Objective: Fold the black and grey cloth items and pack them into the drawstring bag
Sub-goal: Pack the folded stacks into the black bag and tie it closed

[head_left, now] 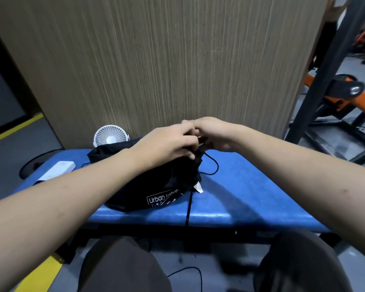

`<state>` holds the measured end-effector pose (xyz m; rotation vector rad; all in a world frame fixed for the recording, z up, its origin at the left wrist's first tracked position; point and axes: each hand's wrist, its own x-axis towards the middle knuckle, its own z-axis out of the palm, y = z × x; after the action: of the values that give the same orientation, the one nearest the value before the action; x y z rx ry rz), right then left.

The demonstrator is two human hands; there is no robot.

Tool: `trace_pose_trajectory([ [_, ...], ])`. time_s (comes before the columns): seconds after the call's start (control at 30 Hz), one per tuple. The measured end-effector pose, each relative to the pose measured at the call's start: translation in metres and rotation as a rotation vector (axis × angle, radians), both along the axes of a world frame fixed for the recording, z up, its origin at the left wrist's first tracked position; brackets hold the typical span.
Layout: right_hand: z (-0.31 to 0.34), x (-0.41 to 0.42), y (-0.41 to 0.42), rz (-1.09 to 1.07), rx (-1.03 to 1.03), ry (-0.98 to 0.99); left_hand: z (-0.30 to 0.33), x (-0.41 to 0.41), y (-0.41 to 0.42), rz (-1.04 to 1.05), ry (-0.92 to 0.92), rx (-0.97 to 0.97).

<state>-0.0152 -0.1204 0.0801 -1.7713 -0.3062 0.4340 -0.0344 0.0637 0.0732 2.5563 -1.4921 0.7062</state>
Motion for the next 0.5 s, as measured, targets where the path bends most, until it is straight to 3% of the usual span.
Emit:
trace_pose_trajectory([
  [0.1,-0.002,-0.002,-0.003,0.023,0.161,0.065,-0.004,0.010,-0.005,0.005,-0.095,-0.007],
  [0.27,-0.013,-0.004,-0.017,0.084,0.167,0.111,-0.009,0.018,-0.010,0.115,0.067,-0.118],
  [0.4,-0.025,-0.015,-0.024,0.075,-0.077,-0.163,-0.015,0.021,-0.011,0.211,0.249,-0.137],
  [0.5,-0.032,-0.024,-0.022,-0.086,-0.376,-0.300,-0.016,0.021,-0.014,0.271,0.388,-0.250],
])
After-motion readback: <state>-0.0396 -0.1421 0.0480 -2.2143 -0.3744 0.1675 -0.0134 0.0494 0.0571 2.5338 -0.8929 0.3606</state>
